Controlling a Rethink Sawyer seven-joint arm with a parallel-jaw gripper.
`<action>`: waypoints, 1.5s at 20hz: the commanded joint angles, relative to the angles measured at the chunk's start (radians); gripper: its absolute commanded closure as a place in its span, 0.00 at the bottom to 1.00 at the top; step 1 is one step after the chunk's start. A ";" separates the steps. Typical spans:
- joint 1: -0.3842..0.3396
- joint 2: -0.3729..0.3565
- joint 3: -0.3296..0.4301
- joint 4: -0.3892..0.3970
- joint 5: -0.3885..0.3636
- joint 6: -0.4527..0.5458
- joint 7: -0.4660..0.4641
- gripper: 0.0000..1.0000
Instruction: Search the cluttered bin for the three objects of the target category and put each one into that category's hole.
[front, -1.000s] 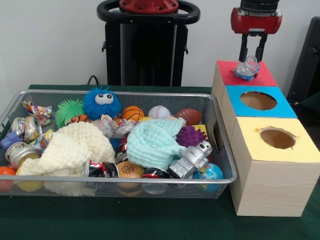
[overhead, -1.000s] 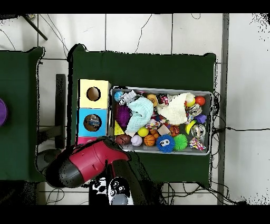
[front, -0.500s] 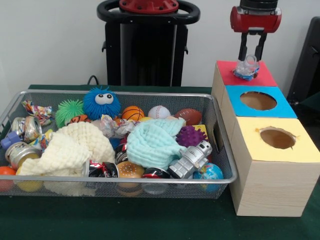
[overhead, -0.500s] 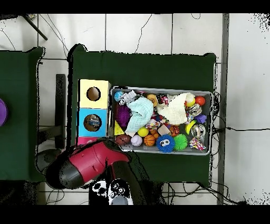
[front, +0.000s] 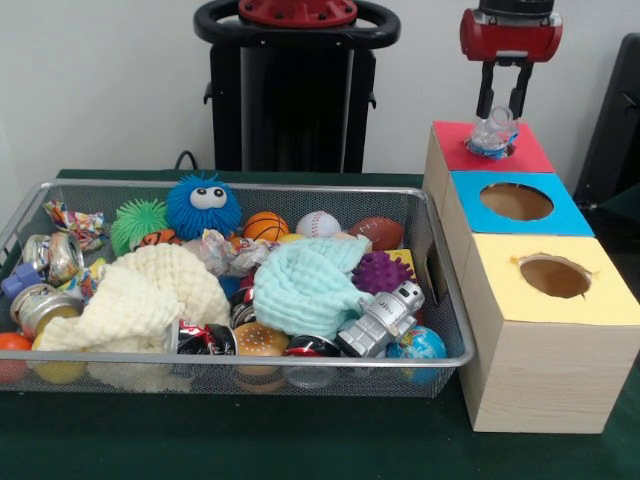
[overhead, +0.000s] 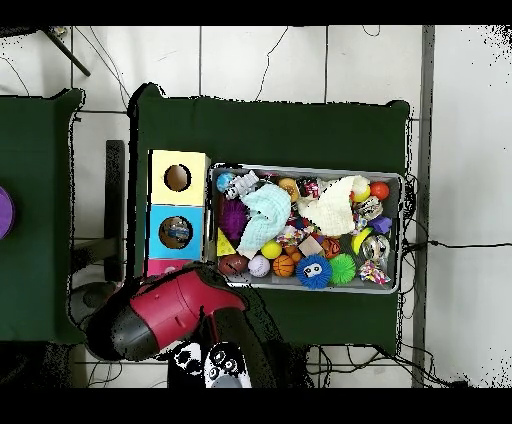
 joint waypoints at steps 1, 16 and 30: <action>-0.025 -0.018 0.052 0.053 0.039 0.076 -0.041 1.00; -0.056 -0.122 0.091 0.093 0.138 0.144 -0.097 1.00; -0.062 -0.109 0.092 0.030 0.137 0.175 -0.084 1.00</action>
